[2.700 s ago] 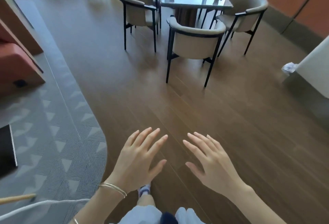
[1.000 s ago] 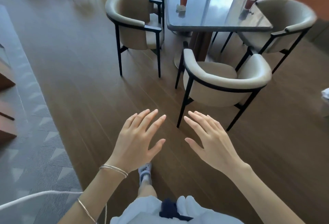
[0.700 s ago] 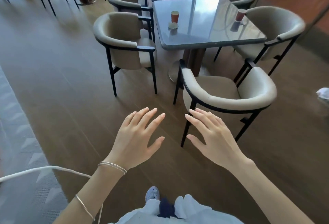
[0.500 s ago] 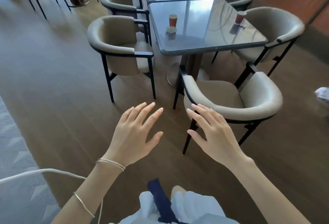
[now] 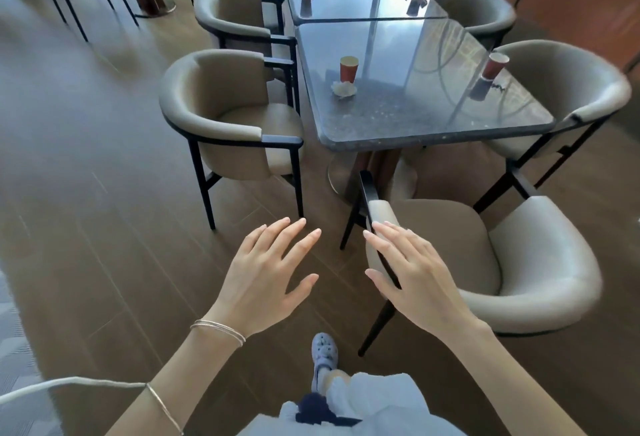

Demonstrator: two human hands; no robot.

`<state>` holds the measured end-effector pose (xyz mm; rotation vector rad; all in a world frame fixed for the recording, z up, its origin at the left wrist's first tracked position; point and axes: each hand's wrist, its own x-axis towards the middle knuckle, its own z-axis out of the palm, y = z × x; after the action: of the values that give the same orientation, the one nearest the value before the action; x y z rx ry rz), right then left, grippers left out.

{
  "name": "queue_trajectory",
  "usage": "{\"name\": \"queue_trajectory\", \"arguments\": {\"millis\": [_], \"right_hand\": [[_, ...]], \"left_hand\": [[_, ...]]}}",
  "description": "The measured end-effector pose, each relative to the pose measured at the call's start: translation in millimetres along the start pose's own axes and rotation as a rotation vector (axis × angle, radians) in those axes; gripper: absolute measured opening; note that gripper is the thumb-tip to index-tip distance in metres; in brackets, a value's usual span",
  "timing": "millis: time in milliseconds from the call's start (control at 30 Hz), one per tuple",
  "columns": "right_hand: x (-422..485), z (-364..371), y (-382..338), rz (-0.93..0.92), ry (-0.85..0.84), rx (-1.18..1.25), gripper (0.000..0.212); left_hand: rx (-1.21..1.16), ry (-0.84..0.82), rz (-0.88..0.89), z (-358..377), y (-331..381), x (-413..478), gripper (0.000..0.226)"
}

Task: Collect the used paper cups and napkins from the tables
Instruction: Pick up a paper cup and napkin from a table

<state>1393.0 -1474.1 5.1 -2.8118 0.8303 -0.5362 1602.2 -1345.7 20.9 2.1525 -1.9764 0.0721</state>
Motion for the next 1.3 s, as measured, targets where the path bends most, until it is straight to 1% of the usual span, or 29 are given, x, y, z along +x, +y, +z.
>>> {"name": "queue_trajectory", "arguments": {"millis": [267, 433, 567, 667, 1067, 1200, 1300], "right_hand": [[119, -5, 64, -0.042, 0.050, -0.023, 0.050], [162, 9, 81, -0.011, 0.068, 0.006, 0.049], [191, 29, 91, 0.007, 0.058, 0.015, 0.050], [220, 44, 98, 0.027, 0.046, 0.012, 0.051], [366, 78, 121, 0.173, 0.078, -0.052, 0.047], [397, 93, 126, 0.230, 0.093, -0.040, 0.047], [412, 106, 133, 0.280, 0.069, -0.022, 0.048]], "left_hand": [[0.000, 0.070, -0.001, 2, -44, 124, 0.054], [-0.029, 0.065, -0.051, 12, -74, 164, 0.054], [-0.032, 0.025, -0.045, 26, -105, 193, 0.054], [-0.025, -0.017, -0.009, 33, -132, 223, 0.055], [-0.044, -0.034, 0.193, 34, -261, 358, 0.053], [-0.067, -0.050, 0.247, 43, -288, 396, 0.053], [-0.100, -0.058, 0.270, 53, -299, 416, 0.053]]}}
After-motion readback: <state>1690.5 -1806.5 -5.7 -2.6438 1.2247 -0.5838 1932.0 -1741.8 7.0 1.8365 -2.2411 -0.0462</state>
